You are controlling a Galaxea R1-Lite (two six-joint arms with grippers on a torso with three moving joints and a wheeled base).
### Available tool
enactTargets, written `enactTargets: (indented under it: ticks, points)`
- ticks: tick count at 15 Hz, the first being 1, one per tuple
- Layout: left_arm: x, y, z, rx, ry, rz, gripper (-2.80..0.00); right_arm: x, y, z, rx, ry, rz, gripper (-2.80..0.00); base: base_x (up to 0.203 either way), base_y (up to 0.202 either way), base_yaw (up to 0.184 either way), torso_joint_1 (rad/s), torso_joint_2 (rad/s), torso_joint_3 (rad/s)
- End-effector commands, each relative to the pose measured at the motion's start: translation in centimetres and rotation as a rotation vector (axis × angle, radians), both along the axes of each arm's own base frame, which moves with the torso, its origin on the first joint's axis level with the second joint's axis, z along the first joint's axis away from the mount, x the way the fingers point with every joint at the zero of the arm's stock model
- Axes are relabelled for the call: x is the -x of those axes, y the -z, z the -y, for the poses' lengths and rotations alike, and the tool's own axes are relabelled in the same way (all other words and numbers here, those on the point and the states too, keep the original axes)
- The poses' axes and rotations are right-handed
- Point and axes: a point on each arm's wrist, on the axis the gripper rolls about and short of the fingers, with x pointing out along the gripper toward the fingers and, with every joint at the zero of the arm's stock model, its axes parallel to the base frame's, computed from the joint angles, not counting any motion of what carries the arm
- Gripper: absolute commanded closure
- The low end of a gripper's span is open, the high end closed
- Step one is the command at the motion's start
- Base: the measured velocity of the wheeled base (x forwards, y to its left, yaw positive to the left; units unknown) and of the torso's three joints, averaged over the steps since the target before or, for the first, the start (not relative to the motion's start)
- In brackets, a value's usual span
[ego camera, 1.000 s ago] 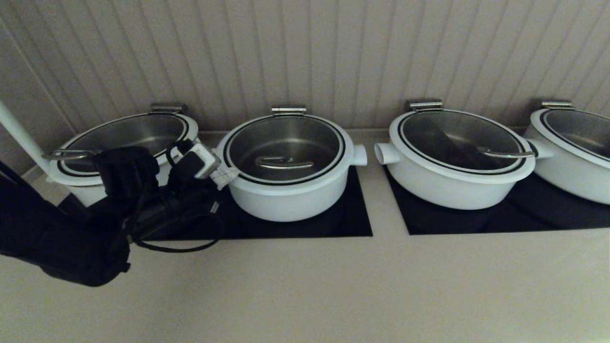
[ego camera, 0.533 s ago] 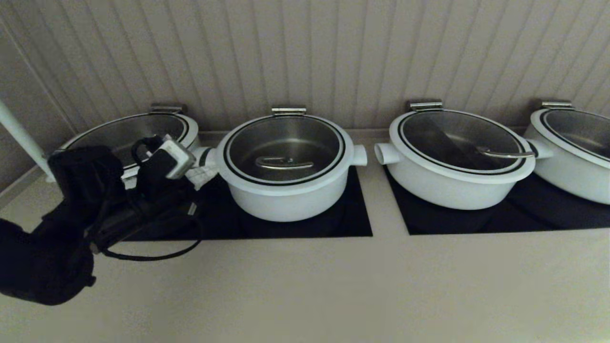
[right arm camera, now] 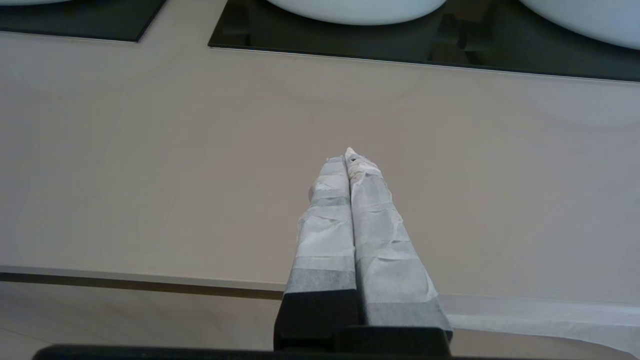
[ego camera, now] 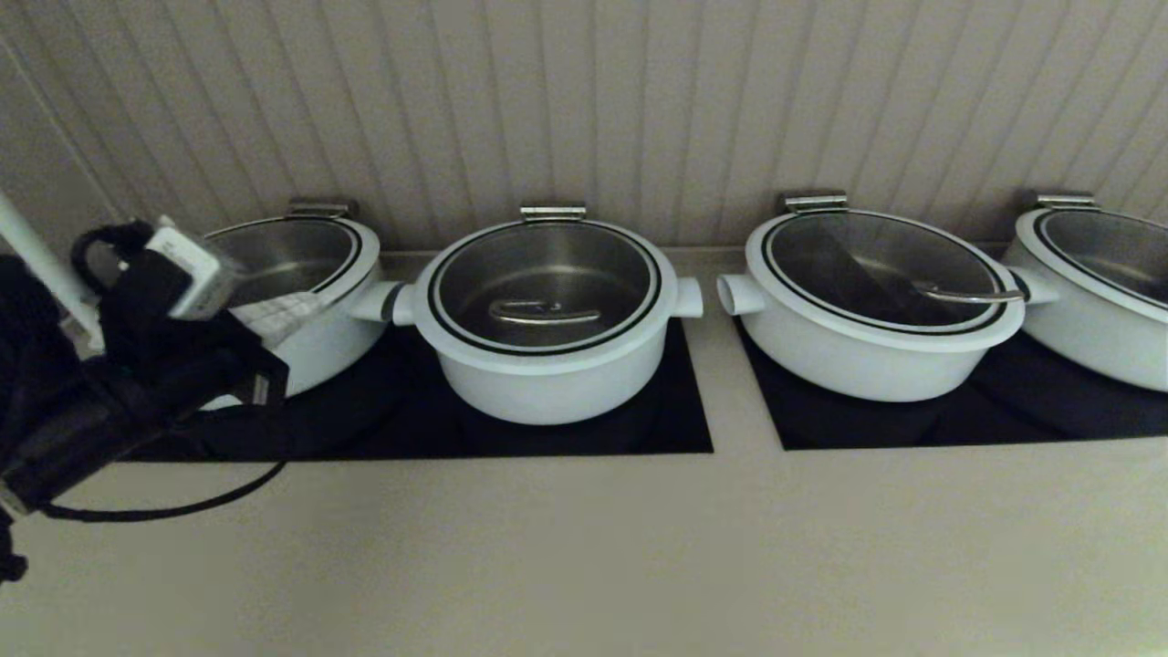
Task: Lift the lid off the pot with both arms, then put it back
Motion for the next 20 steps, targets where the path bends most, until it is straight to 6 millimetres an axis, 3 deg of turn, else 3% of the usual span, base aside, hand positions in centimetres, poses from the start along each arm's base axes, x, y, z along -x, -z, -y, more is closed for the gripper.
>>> enactTargets:
  ticks: [1,5,13,18,20]
  points:
    - [3.6,-2.2,-1.1,0.005,-0.119,0.061,0.0,0.0,0.0,0.0,0.001,-0.001,-0.002,0.0,0.0,0.0,0.0,0.0,0.0,0.0]
    - [8.7,0.6,-1.5,0.046,-0.317,-0.006,0.0,0.0,0.0,0.0,0.001,-0.001,0.0,0.0,0.0,0.0,0.0,0.0,0.0,0.0]
    - [20.7,6.9,-0.7,0.114,-0.341,0.003,0.0,0.0,0.0,0.0,0.001,-0.001,-0.002,0.0,0.0,0.0,0.0,0.0,0.0,0.0]
    - [25.1,11.4,-0.5,0.175,-0.295,-0.002,0.0,0.0,0.0,0.0,0.001,-0.001,-0.002,0.0,0.0,0.0,0.0,0.0,0.0,0.0]
    - [26.0,12.9,-0.4,0.227,-0.272,-0.089,0.0,0.0,0.0,0.0,0.001,-0.001,-0.002,0.0,0.0,0.0,0.0,0.0,0.0,0.0]
